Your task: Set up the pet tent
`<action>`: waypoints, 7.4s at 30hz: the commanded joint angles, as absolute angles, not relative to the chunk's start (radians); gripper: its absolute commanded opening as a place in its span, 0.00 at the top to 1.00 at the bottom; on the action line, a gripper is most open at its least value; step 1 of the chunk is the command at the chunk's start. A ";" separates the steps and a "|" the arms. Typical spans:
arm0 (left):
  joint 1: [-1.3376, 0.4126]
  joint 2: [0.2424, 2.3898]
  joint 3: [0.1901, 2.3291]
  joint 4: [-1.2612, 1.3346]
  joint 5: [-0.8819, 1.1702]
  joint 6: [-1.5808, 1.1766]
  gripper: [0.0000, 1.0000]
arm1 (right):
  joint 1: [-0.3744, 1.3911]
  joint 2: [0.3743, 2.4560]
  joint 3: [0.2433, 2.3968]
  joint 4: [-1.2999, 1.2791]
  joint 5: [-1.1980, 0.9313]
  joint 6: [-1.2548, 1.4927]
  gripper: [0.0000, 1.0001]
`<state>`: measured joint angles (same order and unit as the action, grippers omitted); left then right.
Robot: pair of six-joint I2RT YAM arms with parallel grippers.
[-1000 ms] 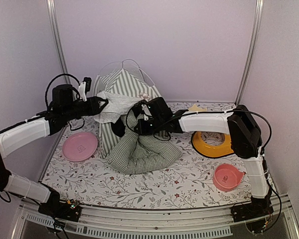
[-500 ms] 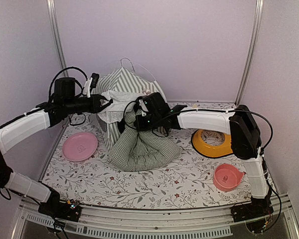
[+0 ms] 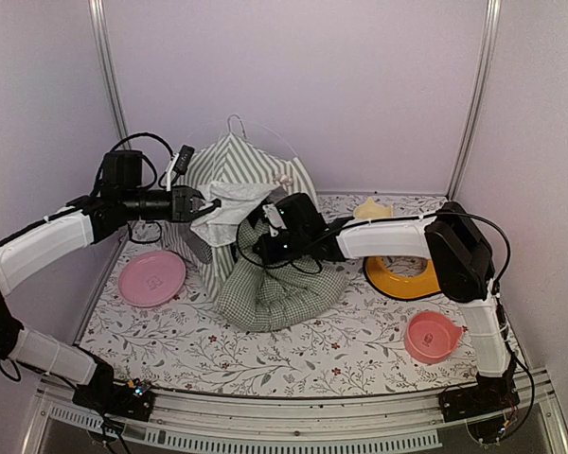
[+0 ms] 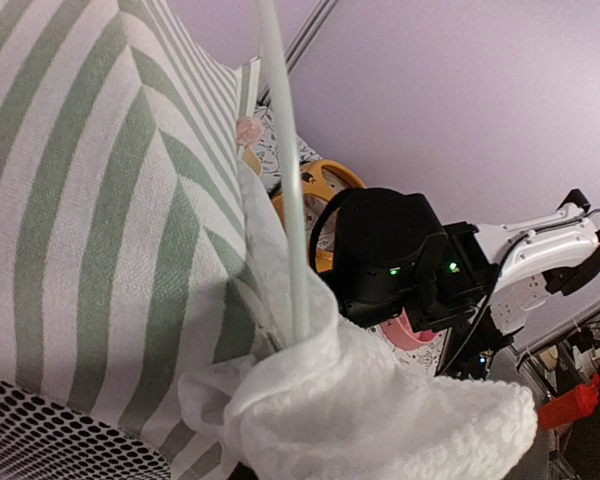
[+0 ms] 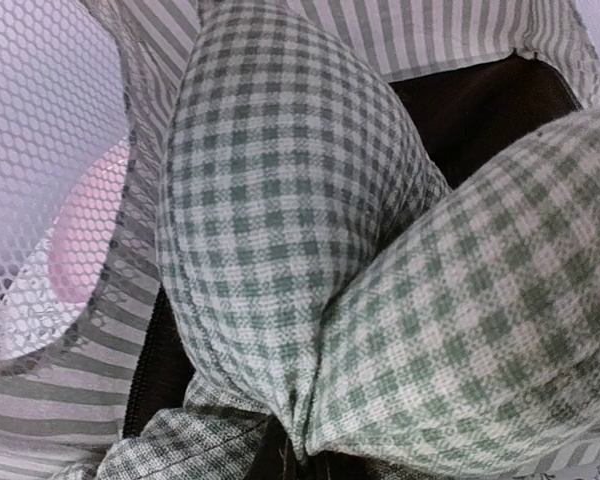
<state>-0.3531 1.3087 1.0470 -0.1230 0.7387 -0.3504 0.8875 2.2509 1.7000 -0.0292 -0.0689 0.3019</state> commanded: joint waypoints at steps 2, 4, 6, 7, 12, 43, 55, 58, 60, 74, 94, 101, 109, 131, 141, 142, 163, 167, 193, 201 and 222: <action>-0.366 1.288 1.012 0.030 0.973 -0.396 1.00 | 0.874 2.274 1.719 -0.013 -0.373 0.356 0.98; -0.378 1.304 1.004 0.043 1.025 -0.388 1.00 | 0.868 2.284 1.769 -0.048 -0.403 0.378 0.98; -0.390 1.315 1.005 0.037 1.069 -0.371 1.00 | 0.858 2.286 1.811 -0.085 -0.416 0.392 0.98; -0.393 1.319 1.006 0.033 1.100 -0.363 1.00 | 0.848 2.289 1.829 -0.098 -0.430 0.401 0.98; -0.419 1.330 1.018 -0.001 1.214 -0.317 1.00 | 0.814 2.282 1.852 -0.092 -0.542 0.482 1.00; -0.517 1.505 0.943 0.321 1.154 -0.548 1.00 | 0.819 2.038 1.423 0.077 -0.100 0.529 0.84; -0.470 1.424 0.892 0.258 0.812 -0.623 1.00 | 0.933 1.884 1.106 0.435 0.117 0.468 0.29; -0.465 1.398 0.873 0.243 0.739 -0.650 1.00 | 0.941 1.842 1.032 0.508 0.112 0.467 0.23; -0.465 1.386 0.868 0.221 0.699 -0.658 1.00 | 0.943 1.818 0.993 0.565 0.100 0.458 0.21; -0.464 1.365 0.884 0.126 0.712 -0.606 1.00 | 0.912 1.657 0.977 0.350 0.171 0.427 0.06; -0.466 1.390 0.918 0.066 0.810 -0.532 1.00 | 0.851 1.533 0.855 0.041 0.231 0.390 0.24; -0.476 1.431 0.940 0.055 0.860 -0.496 1.00 | 0.853 1.700 1.029 0.053 0.166 0.346 0.71; -0.519 1.473 0.964 0.056 0.921 -0.470 1.00 | 0.850 1.743 1.241 0.172 0.102 0.371 1.00; -0.516 1.390 0.948 0.027 0.756 -0.574 1.00 | 0.791 1.784 1.154 0.262 0.086 0.492 0.36; -0.508 1.370 0.944 -0.017 0.676 -0.575 1.00 | 0.791 1.636 1.152 -0.022 0.248 0.434 0.01; -0.506 1.370 0.945 -0.017 0.678 -0.577 1.00 | 0.790 1.608 1.134 -0.031 0.258 0.430 0.01; -0.522 1.396 0.938 -0.006 0.739 -0.564 1.00 | 0.902 1.478 0.730 0.264 -0.086 0.566 0.02; -0.522 1.398 0.935 -0.007 0.742 -0.562 1.00 | 1.023 1.496 0.726 0.311 0.012 0.542 0.03; -0.578 1.392 0.986 -0.066 0.891 -0.458 1.00 | 0.841 1.770 1.019 0.496 -0.177 0.593 1.00; -0.601 1.393 1.022 0.009 1.043 -0.475 1.00 | 0.861 1.992 1.163 0.666 -0.332 0.692 1.00; -0.434 1.328 0.908 0.065 0.949 -0.504 1.00 | 0.970 1.742 0.954 0.429 -0.191 0.536 0.28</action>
